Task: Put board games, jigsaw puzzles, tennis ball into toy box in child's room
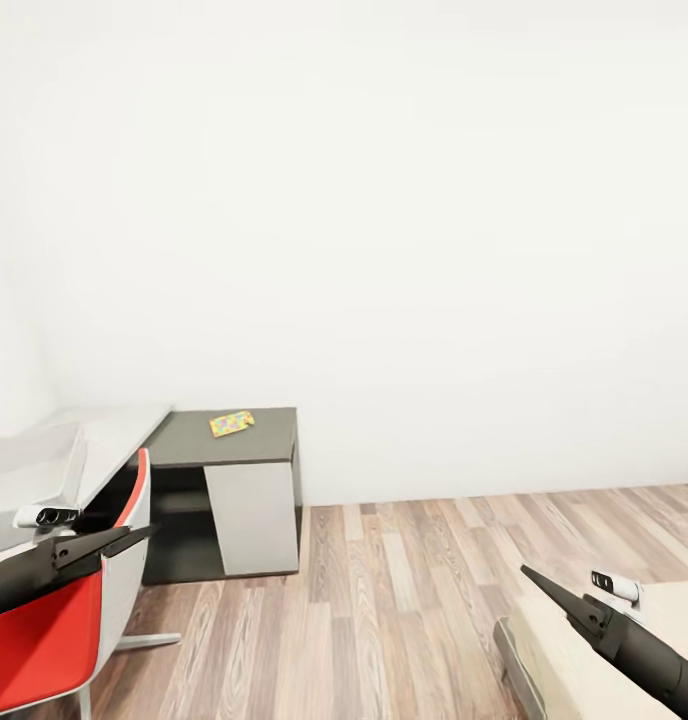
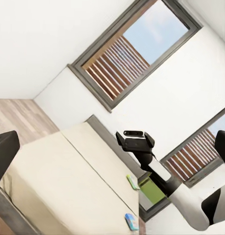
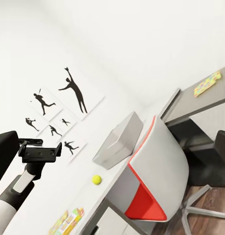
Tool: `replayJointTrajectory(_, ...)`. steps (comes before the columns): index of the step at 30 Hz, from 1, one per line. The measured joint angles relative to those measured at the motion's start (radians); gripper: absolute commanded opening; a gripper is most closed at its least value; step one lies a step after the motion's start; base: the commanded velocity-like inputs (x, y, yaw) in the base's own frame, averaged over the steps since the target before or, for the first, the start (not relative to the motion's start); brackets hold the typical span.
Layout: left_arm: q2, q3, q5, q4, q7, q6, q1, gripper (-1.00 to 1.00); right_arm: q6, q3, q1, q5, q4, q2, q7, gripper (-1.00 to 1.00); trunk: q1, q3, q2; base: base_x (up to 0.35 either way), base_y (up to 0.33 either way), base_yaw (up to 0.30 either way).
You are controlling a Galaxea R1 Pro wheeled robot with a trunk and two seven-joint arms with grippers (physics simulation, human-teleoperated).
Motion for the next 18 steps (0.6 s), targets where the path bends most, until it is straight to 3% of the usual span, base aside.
replayJointTrajectory(18,0.0,0.0,-0.001,0.0,0.0,0.0,0.0,1.0,-0.001,0.0,0.0,0.0,0.0,0.0,0.0,1.0,0.0,0.013,0.0,-0.121,0.0,-0.277)
